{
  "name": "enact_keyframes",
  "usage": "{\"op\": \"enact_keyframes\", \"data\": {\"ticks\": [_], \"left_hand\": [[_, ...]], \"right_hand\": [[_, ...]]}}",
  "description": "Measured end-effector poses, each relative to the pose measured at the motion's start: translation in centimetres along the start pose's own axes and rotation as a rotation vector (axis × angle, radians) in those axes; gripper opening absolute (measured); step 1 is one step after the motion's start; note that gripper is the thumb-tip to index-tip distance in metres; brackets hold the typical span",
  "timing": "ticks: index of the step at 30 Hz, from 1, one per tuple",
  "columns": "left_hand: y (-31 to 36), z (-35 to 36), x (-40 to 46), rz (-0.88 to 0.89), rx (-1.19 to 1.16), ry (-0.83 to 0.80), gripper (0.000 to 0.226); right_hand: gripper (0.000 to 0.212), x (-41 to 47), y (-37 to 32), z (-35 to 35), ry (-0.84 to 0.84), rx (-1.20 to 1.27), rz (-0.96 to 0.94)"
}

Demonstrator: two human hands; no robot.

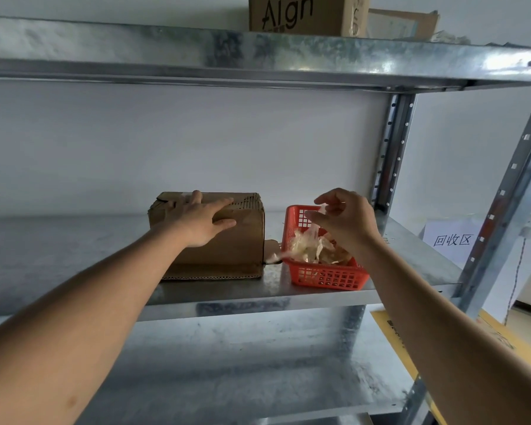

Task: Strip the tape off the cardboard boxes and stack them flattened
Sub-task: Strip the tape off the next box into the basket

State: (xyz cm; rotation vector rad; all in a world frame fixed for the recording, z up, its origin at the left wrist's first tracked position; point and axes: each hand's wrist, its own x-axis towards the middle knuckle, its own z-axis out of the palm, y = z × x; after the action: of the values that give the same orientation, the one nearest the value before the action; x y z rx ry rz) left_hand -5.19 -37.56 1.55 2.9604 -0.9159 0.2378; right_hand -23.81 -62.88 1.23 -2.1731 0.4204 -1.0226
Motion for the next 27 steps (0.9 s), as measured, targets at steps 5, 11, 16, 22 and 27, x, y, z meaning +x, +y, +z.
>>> {"op": "enact_keyframes", "data": {"ticks": [5,11,16,22,27], "left_hand": [[0.2,-0.2,-0.1,-0.001,0.016,0.004,0.068],[0.4,-0.3,-0.2,-0.001,-0.02,-0.011,0.067],[0.3,-0.4,-0.2,0.0,-0.029,-0.022,0.068],[0.2,-0.3,0.1,0.004,0.003,-0.01,0.07],[0.0,0.1,0.1,0.023,0.011,0.03,0.069]], "right_hand": [[0.042,0.3,0.3,0.7,-0.079,-0.057,-0.057],[0.027,0.6,1.3,1.0,-0.195,-0.275,0.006],[0.015,0.5,2.0,0.8,-0.085,-0.294,0.038],[0.01,0.7,0.2,0.4,0.051,-0.254,-0.121],[0.032,0.2,-2.2,2.5,-0.187,-0.193,-0.172]]}}
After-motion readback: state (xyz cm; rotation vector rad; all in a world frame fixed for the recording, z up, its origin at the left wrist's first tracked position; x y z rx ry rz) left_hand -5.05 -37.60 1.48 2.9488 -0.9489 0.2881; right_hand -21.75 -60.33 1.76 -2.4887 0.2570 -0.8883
